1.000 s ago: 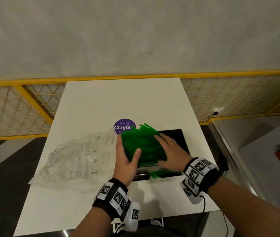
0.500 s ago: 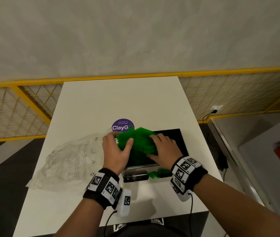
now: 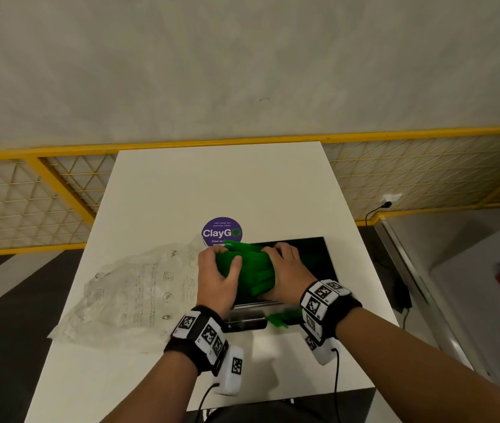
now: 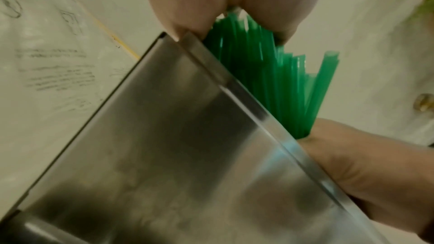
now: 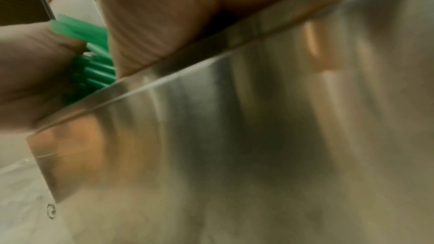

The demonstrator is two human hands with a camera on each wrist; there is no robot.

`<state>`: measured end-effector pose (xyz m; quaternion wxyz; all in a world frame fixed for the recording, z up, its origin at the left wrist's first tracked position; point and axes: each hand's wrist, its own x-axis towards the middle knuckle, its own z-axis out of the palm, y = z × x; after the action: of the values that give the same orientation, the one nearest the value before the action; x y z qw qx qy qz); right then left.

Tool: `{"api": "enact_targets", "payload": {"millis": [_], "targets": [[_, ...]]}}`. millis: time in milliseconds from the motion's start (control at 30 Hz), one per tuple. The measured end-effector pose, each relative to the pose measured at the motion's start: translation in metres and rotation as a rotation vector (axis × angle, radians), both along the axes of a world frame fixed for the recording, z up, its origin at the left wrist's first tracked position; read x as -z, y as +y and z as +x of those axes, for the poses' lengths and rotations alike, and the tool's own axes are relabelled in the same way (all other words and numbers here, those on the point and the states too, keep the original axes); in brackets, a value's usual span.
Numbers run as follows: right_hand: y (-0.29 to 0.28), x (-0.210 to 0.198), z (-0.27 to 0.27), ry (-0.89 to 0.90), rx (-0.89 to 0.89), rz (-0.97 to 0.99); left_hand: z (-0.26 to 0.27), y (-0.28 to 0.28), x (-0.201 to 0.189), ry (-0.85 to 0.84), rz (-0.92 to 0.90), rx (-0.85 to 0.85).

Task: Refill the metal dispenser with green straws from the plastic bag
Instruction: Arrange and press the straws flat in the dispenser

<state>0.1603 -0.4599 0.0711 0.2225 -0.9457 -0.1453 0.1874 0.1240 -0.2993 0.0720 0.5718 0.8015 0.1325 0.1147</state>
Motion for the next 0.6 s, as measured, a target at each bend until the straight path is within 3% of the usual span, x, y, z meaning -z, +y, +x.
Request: {"api": "enact_targets", "payload": {"millis": [267,600], "targets": [[-0.003,-0.001,0.005,-0.055,-0.103,-0.066,0.012,0.008,0.001,0.024,-0.133,-0.104],[-0.009,-0.014,0.004,-0.132,-0.16,-0.008,0.015,0.007,-0.005,-0.064,-0.274,-0.18]]}}
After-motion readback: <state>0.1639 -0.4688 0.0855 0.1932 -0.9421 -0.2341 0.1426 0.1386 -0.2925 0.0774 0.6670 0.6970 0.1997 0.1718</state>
